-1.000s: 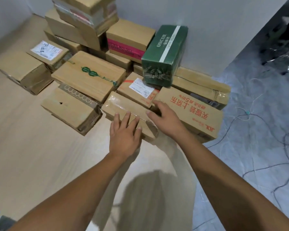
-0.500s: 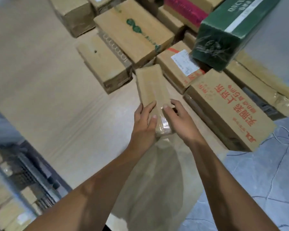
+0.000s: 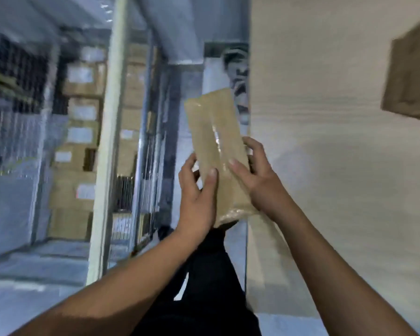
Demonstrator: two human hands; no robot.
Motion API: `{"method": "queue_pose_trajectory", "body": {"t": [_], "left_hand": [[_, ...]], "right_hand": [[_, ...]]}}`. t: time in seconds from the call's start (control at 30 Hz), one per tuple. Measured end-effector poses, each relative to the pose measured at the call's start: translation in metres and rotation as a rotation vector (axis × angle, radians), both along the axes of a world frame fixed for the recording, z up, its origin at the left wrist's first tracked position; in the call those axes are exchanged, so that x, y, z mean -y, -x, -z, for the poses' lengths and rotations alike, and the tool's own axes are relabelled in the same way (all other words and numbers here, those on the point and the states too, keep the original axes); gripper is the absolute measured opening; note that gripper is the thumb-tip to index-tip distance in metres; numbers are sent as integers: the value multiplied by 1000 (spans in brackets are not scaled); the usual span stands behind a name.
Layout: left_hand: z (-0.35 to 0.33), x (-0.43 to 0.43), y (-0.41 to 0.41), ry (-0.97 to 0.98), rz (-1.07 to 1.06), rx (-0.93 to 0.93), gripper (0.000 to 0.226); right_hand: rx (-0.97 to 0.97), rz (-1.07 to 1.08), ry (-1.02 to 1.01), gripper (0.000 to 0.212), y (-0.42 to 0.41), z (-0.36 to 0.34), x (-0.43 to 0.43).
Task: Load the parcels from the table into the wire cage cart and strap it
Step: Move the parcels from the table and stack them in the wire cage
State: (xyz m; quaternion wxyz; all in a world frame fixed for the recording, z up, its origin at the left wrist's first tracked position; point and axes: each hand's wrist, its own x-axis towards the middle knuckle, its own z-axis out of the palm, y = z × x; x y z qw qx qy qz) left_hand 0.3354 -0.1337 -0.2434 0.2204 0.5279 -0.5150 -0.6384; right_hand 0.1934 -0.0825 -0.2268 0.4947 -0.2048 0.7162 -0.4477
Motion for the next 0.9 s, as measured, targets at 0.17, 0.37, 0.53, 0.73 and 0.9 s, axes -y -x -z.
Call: {"method": "queue_pose_trajectory", "body": {"t": [0.17, 0.37, 0.53, 0.73, 0.9], "left_hand": [[-10, 31, -97, -8, -397, -71, 72], [-29, 55, -210, -21, -716, -121, 50], [-32, 67, -288, -103, -845, -146, 43], [-23, 97, -325, -165, -926, -102, 70], [-13, 138, -300, -146, -939, -73, 63]], "right_hand": [[-69, -418, -34, 50, -93, -14, 93], [-40, -669, -36, 54, -223, -31, 153], [-120, -782, -59, 55, -311, -31, 174], [-128, -771, -96, 54, -356, -21, 200], [-163, -809, -141, 60, -331, -13, 248]]}}
